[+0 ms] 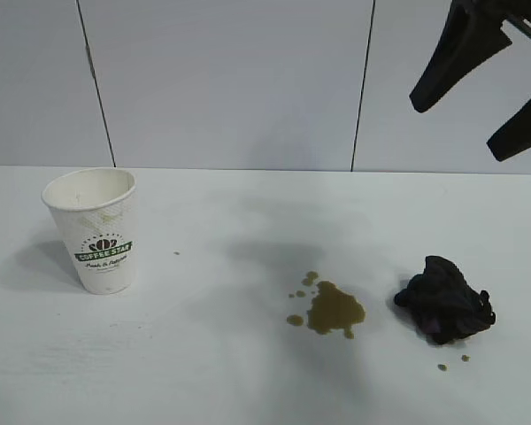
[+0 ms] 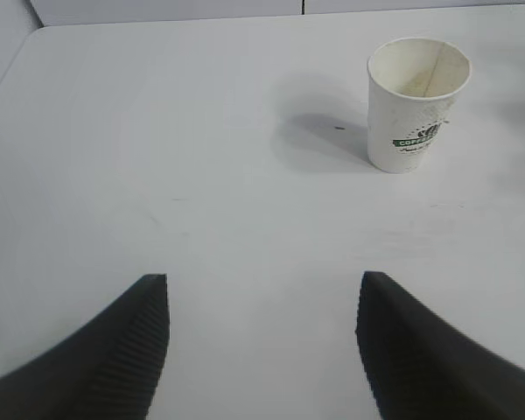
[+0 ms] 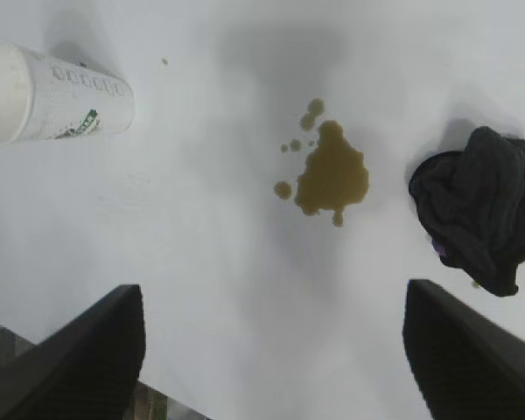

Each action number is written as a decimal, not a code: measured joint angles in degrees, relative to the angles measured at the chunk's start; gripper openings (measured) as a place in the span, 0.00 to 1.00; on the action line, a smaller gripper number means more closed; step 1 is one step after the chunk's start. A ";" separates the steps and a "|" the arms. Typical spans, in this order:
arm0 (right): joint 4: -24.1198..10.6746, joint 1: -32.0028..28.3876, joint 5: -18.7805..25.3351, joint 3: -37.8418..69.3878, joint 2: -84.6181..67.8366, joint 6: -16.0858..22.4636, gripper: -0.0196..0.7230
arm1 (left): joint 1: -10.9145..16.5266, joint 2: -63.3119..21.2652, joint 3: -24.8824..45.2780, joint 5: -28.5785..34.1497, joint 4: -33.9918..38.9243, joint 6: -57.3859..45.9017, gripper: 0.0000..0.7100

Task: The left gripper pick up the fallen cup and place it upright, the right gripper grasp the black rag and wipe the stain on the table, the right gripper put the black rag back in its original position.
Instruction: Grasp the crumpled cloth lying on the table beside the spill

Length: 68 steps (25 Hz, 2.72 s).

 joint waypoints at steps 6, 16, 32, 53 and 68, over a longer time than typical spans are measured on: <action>-0.64 0.00 1.17 3.49 0.00 -2.36 0.78 | -1.81 0.00 1.40 3.20 1.63 -3.86 0.64; -6.30 0.00 -7.74 9.82 3.94 -6.49 0.78 | -4.61 0.00 1.40 3.20 2.90 -6.20 0.64; -13.00 0.00 -24.87 9.82 17.68 -0.87 0.78 | -6.06 0.00 1.40 3.20 3.02 -6.25 0.64; -26.62 7.04 -18.52 1.47 25.38 11.52 0.70 | -6.06 0.00 1.40 3.20 3.02 -6.27 0.64; -22.82 7.68 -15.07 -3.16 21.18 12.56 0.21 | -6.06 0.00 1.40 3.20 3.02 -6.27 0.64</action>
